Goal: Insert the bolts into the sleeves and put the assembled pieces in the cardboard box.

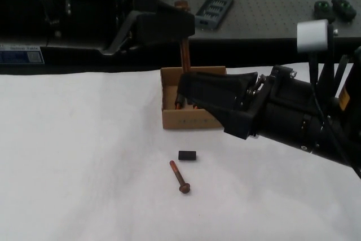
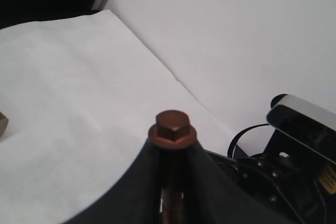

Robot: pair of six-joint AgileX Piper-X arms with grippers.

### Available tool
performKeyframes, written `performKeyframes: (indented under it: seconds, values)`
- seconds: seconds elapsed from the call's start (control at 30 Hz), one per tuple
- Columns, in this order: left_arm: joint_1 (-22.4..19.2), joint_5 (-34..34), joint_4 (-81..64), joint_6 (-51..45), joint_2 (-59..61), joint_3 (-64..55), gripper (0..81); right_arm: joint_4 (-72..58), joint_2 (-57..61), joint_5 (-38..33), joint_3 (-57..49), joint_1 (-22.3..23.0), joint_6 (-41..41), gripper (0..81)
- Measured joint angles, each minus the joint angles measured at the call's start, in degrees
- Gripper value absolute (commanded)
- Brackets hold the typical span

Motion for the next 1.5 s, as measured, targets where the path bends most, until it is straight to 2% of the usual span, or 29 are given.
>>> performKeyframes:
  seconds: [0.57,1.1,1.27,1.5]
  values:
    - [0.0,0.0,0.0,-1.0,0.0,0.0,0.6,-0.4,0.0,1.0,0.0,0.0,3.7,1.8]
    - [-1.7,0.0,-0.7,1.6,0.0,0.5,0.6,-0.9,0.0,1.0,0.1,0.0,5.1,1.8]
    - [-1.7,0.9,-1.1,2.8,-0.4,2.3,0.6,0.4,0.0,-0.2,0.2,-1.2,6.0,1.8]
    - [-2.0,-0.6,-2.1,2.5,-1.6,4.8,0.6,3.7,0.4,-6.0,-1.6,-3.6,5.0,1.8]
